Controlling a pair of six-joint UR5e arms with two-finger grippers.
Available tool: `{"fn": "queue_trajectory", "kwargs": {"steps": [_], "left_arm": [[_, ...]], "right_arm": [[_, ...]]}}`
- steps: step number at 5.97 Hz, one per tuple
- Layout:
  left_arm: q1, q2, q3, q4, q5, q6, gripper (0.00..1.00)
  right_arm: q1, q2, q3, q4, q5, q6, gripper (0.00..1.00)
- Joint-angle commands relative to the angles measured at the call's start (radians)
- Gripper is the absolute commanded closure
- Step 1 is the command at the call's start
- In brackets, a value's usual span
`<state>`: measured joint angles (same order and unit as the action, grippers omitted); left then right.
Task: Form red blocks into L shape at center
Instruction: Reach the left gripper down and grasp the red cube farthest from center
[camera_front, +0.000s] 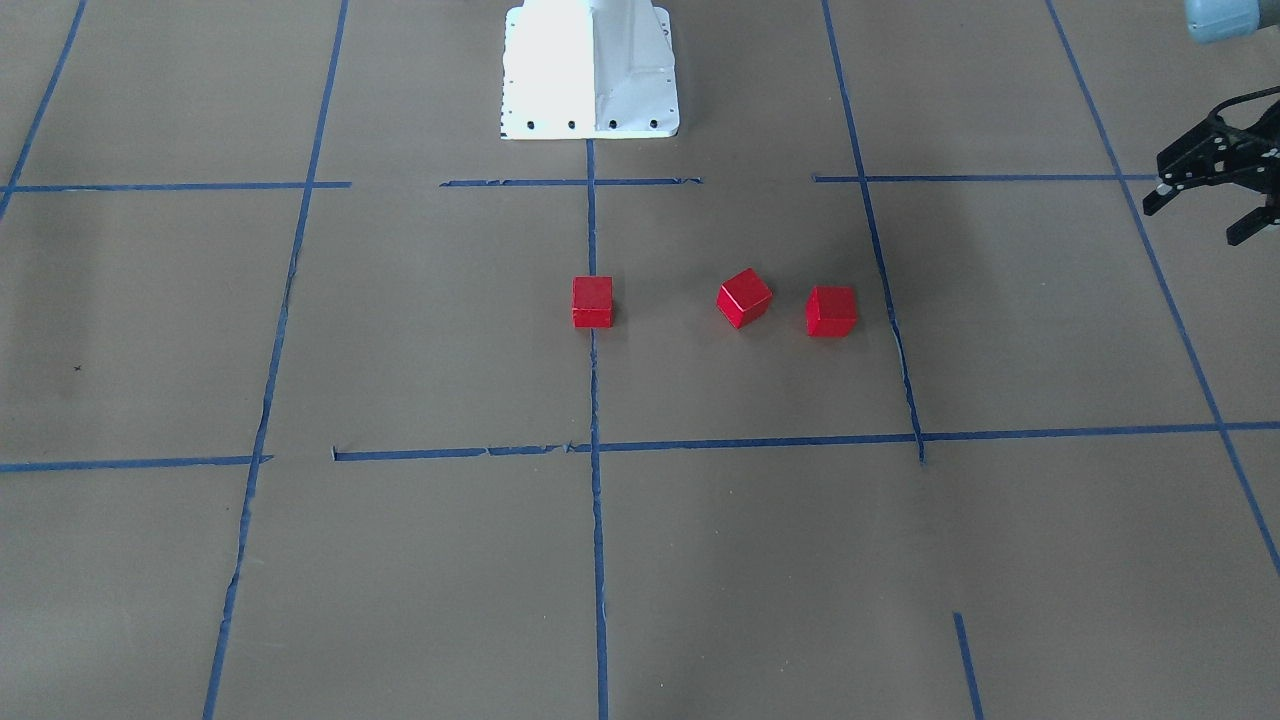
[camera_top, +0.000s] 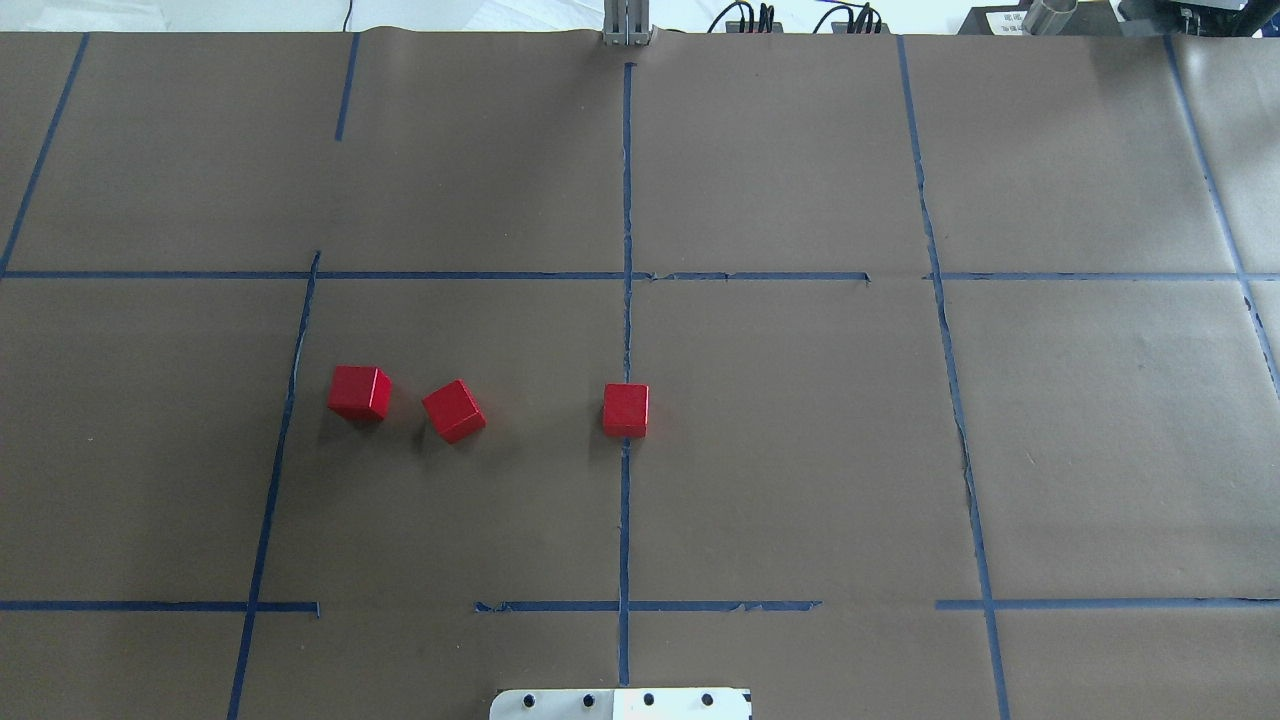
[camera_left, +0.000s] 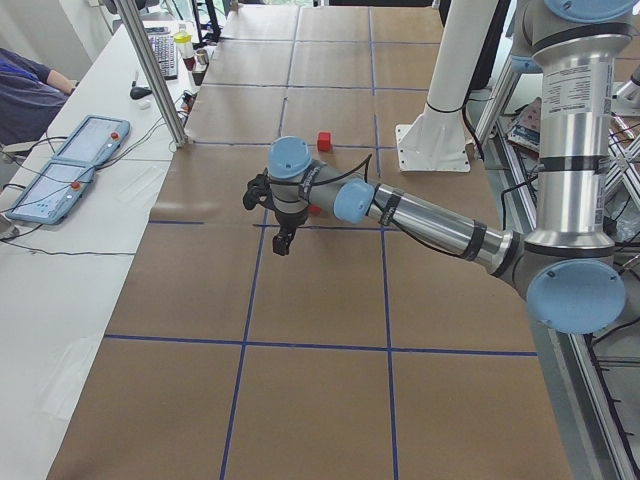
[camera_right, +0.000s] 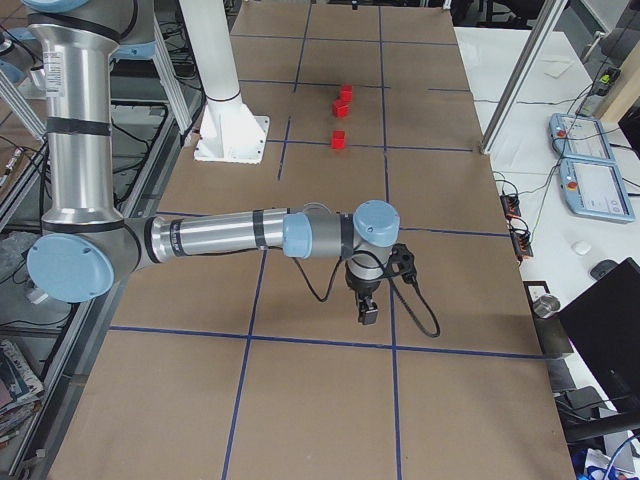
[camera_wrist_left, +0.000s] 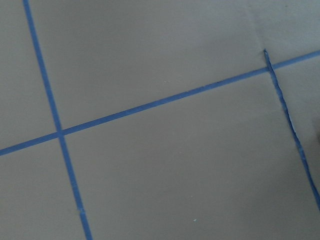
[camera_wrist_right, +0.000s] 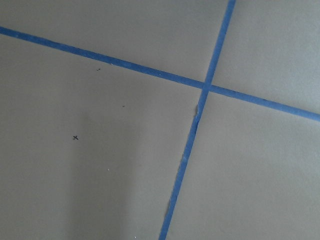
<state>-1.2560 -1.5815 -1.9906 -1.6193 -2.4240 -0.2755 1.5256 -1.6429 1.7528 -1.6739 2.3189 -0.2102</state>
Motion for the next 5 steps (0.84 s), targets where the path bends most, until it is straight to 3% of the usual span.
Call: {"fn": "queue_trajectory", "kwargs": {"steps": [1,2,3,5], "left_arm": [[0.222,-0.165,-0.002,0.002,0.094,-0.422,0.0],[0.41,-0.263,0.016,0.015,0.194,-0.647,0.0],[0.503,-0.309,0.033,0.013,0.283,-0.882,0.0],[0.579,-0.397,0.079,0.012,0.356,-1.292,0.0]], "right_arm": [[0.016,-0.028,0.004,0.0,-0.001,0.005,0.01],[0.015,-0.029,0.005,-0.001,0.0,0.005,0.01],[0.015,-0.028,0.001,-0.001,-0.001,0.006,0.01],[0.015,-0.029,-0.003,-0.001,-0.001,0.005,0.01]]}}
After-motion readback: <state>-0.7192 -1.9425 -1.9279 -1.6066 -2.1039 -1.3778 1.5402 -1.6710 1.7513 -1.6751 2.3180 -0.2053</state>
